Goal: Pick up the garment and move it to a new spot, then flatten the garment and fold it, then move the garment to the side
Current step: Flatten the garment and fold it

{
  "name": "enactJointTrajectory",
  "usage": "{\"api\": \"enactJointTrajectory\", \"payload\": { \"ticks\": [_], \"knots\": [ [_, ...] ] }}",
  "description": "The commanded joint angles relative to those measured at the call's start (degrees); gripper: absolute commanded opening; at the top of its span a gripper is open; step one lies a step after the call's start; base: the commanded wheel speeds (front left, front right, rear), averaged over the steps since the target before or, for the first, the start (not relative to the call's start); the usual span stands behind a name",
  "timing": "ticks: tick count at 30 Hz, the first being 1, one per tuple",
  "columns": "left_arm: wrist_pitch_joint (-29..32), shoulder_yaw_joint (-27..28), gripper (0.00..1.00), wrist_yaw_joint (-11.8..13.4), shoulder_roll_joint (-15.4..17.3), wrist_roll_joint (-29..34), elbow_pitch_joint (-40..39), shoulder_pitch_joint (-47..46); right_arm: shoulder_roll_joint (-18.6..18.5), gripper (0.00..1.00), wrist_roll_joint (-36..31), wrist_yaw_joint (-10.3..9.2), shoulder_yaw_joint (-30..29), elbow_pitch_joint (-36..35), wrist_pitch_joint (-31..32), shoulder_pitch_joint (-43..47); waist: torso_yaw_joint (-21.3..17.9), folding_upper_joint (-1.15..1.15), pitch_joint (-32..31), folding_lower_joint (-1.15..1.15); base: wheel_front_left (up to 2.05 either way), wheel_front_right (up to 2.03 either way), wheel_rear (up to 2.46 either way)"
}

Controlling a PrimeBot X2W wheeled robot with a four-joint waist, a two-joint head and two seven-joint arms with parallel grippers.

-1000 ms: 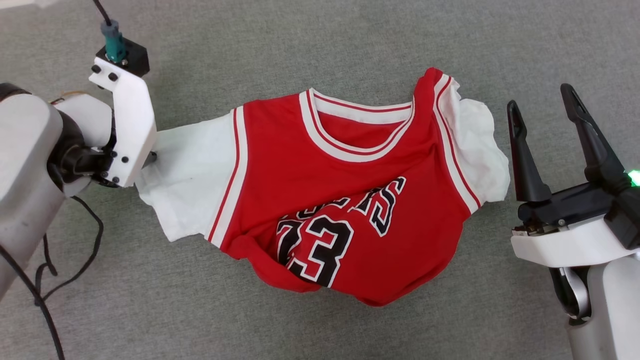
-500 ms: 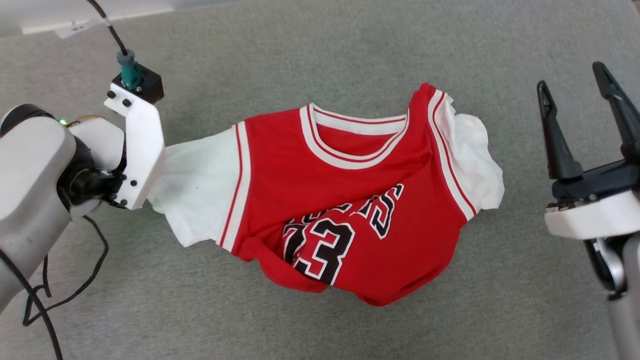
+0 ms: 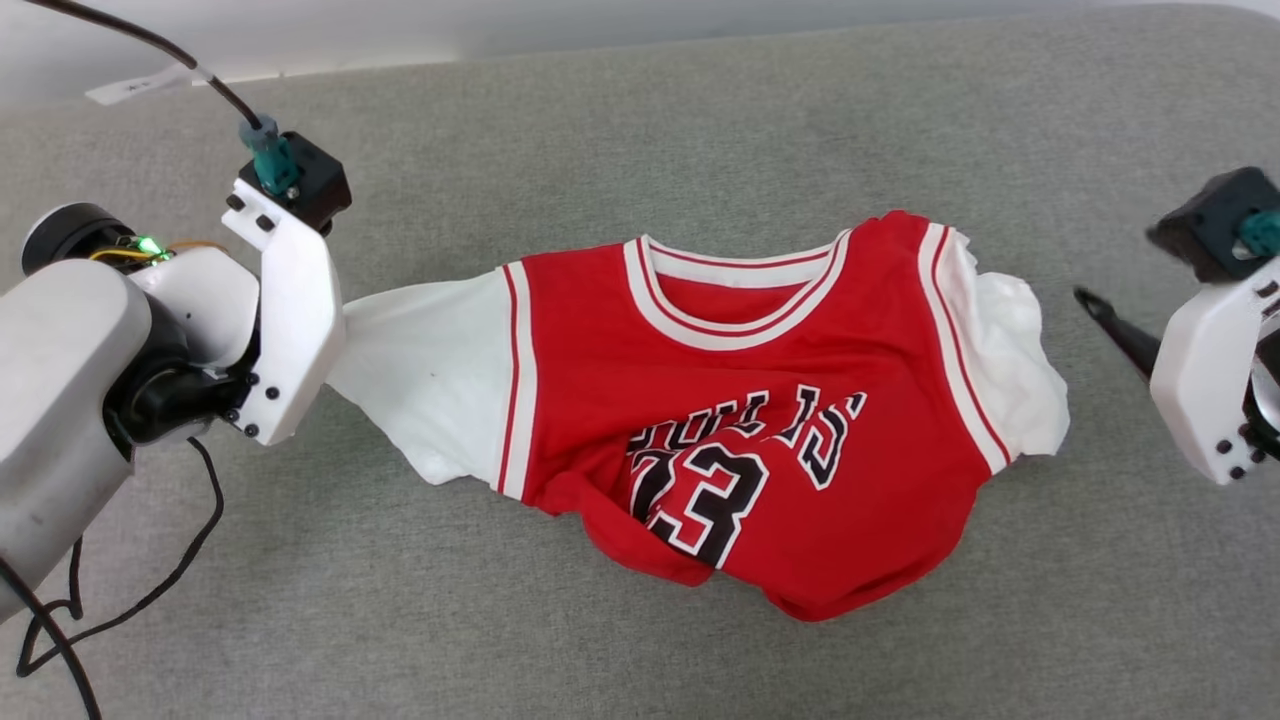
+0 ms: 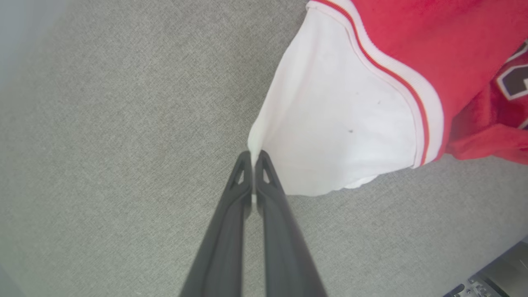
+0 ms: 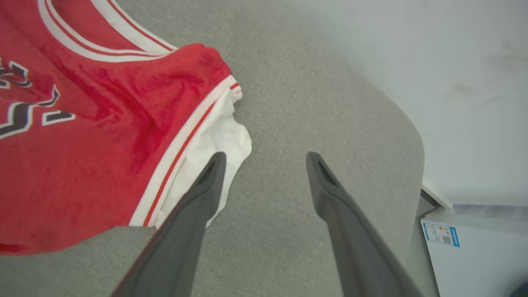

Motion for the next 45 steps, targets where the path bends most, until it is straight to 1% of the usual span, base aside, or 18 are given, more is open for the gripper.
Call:
{"api": "enactJointTrajectory", "payload": {
  "ticks": [1,3,5,6,9,11,16,21,24,25,26,28,31,33,37,42,45],
  "knots": [
    [-0.4,-0.2,0.0,0.0,0.1,0.4,-0.6,0.4,-1.9,1.0,3.0,-0.04,2.5,-0.2,3.8,-1.9,0.6,0.0,0.5,0.0,0.0,0.0,0.0],
    [-0.6,-0.2,0.0,0.0,-0.1,0.7,-1.6,0.0,-4.2,1.0,7.5,-0.05,5.8,0.2,9.4,-4.8,1.0,0.0,1.2,0.0,0.0,0.0,0.0],
    [-0.9,-0.2,0.0,0.2,-0.3,1.0,-2.4,-0.6,-5.5,1.0,11.1,-0.04,8.9,1.6,14.2,-7.2,1.4,0.0,2.0,0.0,0.0,0.0,0.0],
    [-0.9,-0.1,0.0,0.2,-0.4,1.2,-2.8,-0.9,-5.8,1.0,12.8,-0.04,10.1,2.6,16.0,-8.4,1.7,0.0,2.5,0.0,0.0,0.0,0.0],
    [-1.1,0.2,0.0,0.4,-0.9,1.7,-3.6,-2.0,-4.5,1.0,16.7,-0.04,11.8,6.9,18.7,-11.8,2.2,0.0,4.2,0.0,0.0,0.0,0.0],
    [-1.3,0.3,0.0,0.4,-1.1,2.0,-4.0,-2.6,-2.8,1.0,18.4,-0.04,12.5,10.2,19.0,-13.2,2.6,0.0,5.3,0.0,0.0,0.0,0.0],
    [-2.0,0.7,0.0,0.4,-1.4,2.4,-4.2,-3.7,1.5,1.0,20.5,-0.04,14.5,17.8,16.9,-14.9,3.3,0.0,7.5,0.0,0.0,0.0,0.0],
    [-2.7,1.0,0.0,0.4,-1.5,2.3,-3.7,-3.7,5.3,1.0,22.0,0.0,21.3,23.4,14.9,-11.5,3.5,0.0,8.2,0.0,0.0,0.0,0.0],
    [-3.6,1.0,0.0,0.4,-1.7,2.1,-3.1,-3.1,6.4,1.0,23.1,0.06,23.6,25.3,11.5,-10.8,3.5,0.0,7.8,0.0,0.0,0.0,0.0],
    [-4.0,1.0,0.0,0.4,-1.8,2.1,-2.8,-2.7,6.6,0.08,23.2,0.06,23.8,25.6,9.7,-11.2,3.4,0.0,7.4,0.0,0.0,0.0,0.0],
    [-4.6,1.1,0.0,0.4,-1.9,2.0,-2.4,-2.3,6.4,0.0,23.2,0.05,23.7,25.7,7.5,-11.8,3.4,0.0,6.9,0.0,0.0,0.0,0.0],
    [-5.8,1.0,0.0,0.3,-1.8,2.1,-1.7,-1.5,5.2,0.0,22.1,0.04,24.4,26.0,3.8,-13.3,3.2,0.0,5.5,0.0,0.0,0.0,0.0],
    [-8.4,1.3,0.0,0.2,-2.0,1.9,-1.3,-0.6,3.1,0.0,22.7,-0.03,24.5,26.0,-2.1,-14.6,3.0,0.0,2.5,0.0,0.0,0.0,0.0],
    [-9.9,1.1,0.0,0.2,-1.4,2.8,-1.2,-0.1,1.7,0.0,22.0,-0.04,25.4,25.2,-5.6,-15.3,2.9,0.0,0.3,0.0,0.0,0.0,0.0],
    [-14.1,2.3,0.0,0.4,-0.7,2.6,-2.1,1.3,-0.5,0.0,21.9,-0.04,25.8,22.8,-12.0,-15.8,2.5,0.0,-3.8,0.0,0.0,0.0,0.0],
    [-18.6,4.0,0.0,1.6,1.1,3.9,-4.8,1.7,-2.1,0.0,21.2,-0.04,23.4,19.9,-18.4,-16.5,2.2,0.0,-7.7,0.0,0.0,0.0,0.0],
    [-20.9,5.3,0.0,2.6,1.9,4.6,-6.6,1.2,-2.7,0.0,20.4,-0.04,21.0,18.7,-20.7,-17.0,2.2,0.0,-9.5,0.0,0.0,0.0,0.0]
  ]
}}
